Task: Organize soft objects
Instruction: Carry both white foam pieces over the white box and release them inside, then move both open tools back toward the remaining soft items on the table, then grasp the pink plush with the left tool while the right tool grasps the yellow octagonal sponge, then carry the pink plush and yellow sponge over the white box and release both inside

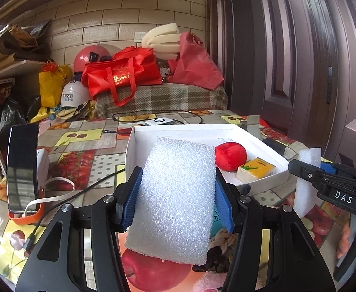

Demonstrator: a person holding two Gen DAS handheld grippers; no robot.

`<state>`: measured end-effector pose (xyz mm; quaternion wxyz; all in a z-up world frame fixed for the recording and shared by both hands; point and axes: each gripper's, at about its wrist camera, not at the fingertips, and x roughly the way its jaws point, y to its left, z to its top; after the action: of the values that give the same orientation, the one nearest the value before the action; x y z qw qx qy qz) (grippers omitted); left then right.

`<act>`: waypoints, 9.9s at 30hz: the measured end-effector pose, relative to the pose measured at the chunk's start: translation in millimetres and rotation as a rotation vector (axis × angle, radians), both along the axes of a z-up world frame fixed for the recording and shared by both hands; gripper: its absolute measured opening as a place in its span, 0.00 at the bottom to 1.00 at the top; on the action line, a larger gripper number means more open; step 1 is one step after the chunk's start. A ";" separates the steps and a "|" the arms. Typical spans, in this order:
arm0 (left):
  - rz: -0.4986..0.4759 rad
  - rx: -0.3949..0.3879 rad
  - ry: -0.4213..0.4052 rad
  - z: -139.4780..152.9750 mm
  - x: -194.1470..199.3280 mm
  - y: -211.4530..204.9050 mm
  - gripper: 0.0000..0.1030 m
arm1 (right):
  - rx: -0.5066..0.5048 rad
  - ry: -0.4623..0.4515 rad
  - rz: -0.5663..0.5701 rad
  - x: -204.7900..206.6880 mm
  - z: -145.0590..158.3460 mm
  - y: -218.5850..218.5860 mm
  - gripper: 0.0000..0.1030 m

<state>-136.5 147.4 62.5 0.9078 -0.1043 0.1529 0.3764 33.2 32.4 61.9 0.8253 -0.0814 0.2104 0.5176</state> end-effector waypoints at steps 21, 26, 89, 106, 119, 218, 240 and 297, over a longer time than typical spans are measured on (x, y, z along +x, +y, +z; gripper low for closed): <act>0.060 0.021 0.010 -1.6 46.9 71.4 0.54 | -0.122 0.008 0.088 33.4 -11.1 103.1 0.48; 0.030 -0.022 0.053 -5.0 61.6 85.3 0.54 | -0.189 0.051 0.103 42.6 -17.5 124.0 0.48; -0.351 -0.249 0.104 -18.8 -39.1 25.0 1.00 | -0.084 0.239 0.132 38.5 -11.2 -0.8 1.00; -0.552 -0.220 0.342 -35.3 -12.9 -44.9 0.79 | -0.313 -0.152 0.391 -53.2 -25.1 24.6 0.92; -0.539 -0.250 0.430 -49.0 -0.2 -45.1 0.79 | -0.450 -0.249 0.423 -72.0 -43.6 41.7 0.86; -0.059 -0.033 0.011 2.1 9.2 -54.1 0.59 | 0.094 0.026 0.065 -35.6 8.1 -26.4 0.43; -0.023 0.000 0.009 0.8 21.5 -45.8 0.59 | 0.053 0.045 -0.038 -24.6 1.9 -15.1 0.43; 0.164 -0.158 0.007 -10.2 68.4 116.4 1.00 | -0.034 0.071 -0.046 39.9 -9.5 110.0 0.82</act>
<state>-68.1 263.8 52.3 0.8623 -0.1862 0.1764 0.4366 73.2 142.4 52.4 0.8277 -0.0720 0.2499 0.4973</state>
